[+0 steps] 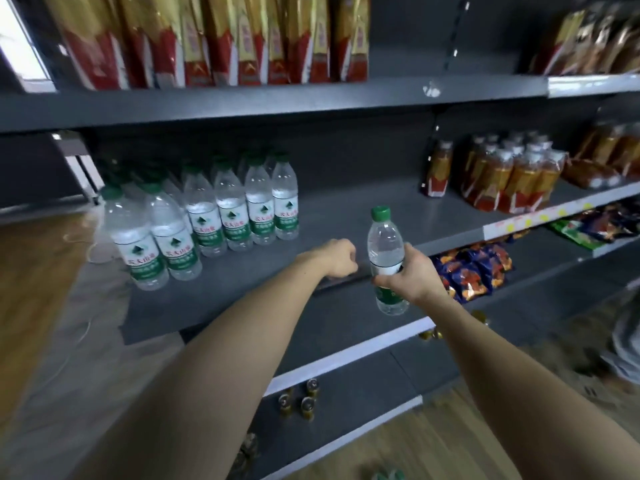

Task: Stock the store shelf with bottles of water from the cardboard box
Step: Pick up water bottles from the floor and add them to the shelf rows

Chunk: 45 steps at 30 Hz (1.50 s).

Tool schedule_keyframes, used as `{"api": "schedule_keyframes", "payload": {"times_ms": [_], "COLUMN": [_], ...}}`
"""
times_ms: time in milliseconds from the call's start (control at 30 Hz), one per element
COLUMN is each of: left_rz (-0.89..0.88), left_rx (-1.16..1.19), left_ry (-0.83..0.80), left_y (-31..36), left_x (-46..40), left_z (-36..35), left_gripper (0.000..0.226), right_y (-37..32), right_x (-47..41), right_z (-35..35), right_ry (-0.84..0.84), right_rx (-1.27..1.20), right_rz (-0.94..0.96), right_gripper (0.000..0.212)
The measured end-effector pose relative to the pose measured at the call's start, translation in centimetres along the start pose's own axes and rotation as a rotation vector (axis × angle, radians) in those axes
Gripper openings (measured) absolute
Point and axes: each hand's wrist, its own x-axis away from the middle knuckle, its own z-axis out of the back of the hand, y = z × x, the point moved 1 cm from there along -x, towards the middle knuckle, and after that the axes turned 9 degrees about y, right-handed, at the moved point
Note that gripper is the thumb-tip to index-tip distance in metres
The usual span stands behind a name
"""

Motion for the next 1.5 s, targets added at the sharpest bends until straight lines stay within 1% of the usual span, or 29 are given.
{"api": "schedule_keyframes", "payload": {"times_ms": [167, 267, 333, 400, 467, 500, 567, 600, 633, 700, 767, 867, 933, 1000, 1033, 1067, 1133, 1200, 1300, 1500], "left_rz": [0.046, 0.118, 0.176, 0.179, 0.149, 0.163, 0.228, 0.254, 0.26, 0.248, 0.266, 0.296, 0.315, 0.333, 0.335, 0.338, 0.351, 0.37, 0.36, 0.411], "left_rx": [0.061, 0.182, 0.393, 0.658, 0.789, 0.778, 0.649, 0.579, 0.521, 0.462, 0.464, 0.434, 0.415, 0.358, 0.329, 0.312, 0.327, 0.338, 0.279, 0.115], "left_ry": [0.108, 0.176, 0.219, 0.224, 0.206, 0.198, 0.191, 0.215, 0.27, 0.429, 0.56, 0.646, 0.658, 0.654, 0.658, 0.666, 0.673, 0.66, 0.642, 0.555], "left_y": [-5.7, -9.1, -11.2, -12.8, -13.7, -14.1, -14.7, -15.0, -15.2, -15.9, -16.6, -17.5, -17.9, -18.2, -18.2, -18.1, -18.1, -18.2, -18.1, -18.4], "left_x": [0.0, 0.5, 1.3, 2.2, 3.3, 3.8, 4.3, 4.2, 4.2, 3.9, 3.6, 3.7, 3.8, 4.0, 4.1, 4.3, 4.6, 4.6, 4.3, 4.0], "left_z": [7.3, 9.7, 11.2, 12.9, 14.3, 14.7, 15.0, 14.9, 14.7, 14.3, 14.1, 14.9, 15.6, 16.0, 16.2, 16.4, 16.9, 17.3, 17.8, 17.7], "left_gripper": [0.008, 0.008, 0.017, 0.03, 0.041, 0.054, 0.096, 0.108, 0.112, 0.104, 0.09, 0.079, 0.074, 0.064, 0.061, 0.063, 0.079, 0.087, 0.084, 0.083], "right_y": [-8.1, -11.5, -13.6, -15.4, -17.1, -17.9, -19.4, -20.1, -20.7, -21.7, -22.3, -23.0, -23.4, -23.6, -23.6, -23.6, -23.4, -23.1, -22.7, -23.0], "right_x": [-2.8, -3.8, -4.2, -4.2, -4.0, -3.9, -3.4, -3.2, -3.0, -2.8, -2.9, -3.5, -4.0, -4.6, -4.9, -5.3, -5.9, -6.7, -7.5, -8.4], "right_z": [-3.6, -6.1, -7.9, -9.6, -11.5, -12.4, -14.0, -14.7, -15.3, -16.2, -17.0, -17.9, -18.3, -18.6, -18.8, -19.0, -19.3, -19.8, -20.1, -20.1], "right_ry": [-0.051, -0.076, -0.1, -0.135, -0.168, -0.181, -0.199, -0.21, -0.221, -0.241, -0.27, -0.302, -0.362, -0.478, -0.539, -0.585, -0.63, -0.633, -0.647, -0.719], "right_rx": [-0.162, -0.255, -0.297, -0.314, -0.309, -0.303, -0.285, -0.282, -0.28, -0.269, -0.255, -0.228, -0.189, -0.133, -0.095, -0.046, 0.042, 0.089, 0.179, 0.248], "right_rz": [0.067, 0.083, 0.104, 0.129, 0.165, 0.184, 0.209, 0.216, 0.221, 0.238, 0.263, 0.308, 0.336, 0.342, 0.341, 0.346, 0.345, 0.349, 0.381, 0.429], "right_gripper": [0.056, 0.059, 0.063, 0.066, 0.066, 0.066, 0.069, 0.071, 0.072, 0.062, 0.057, 0.066, 0.076, 0.086, 0.084, 0.077, 0.062, 0.052, 0.041, 0.029]}}
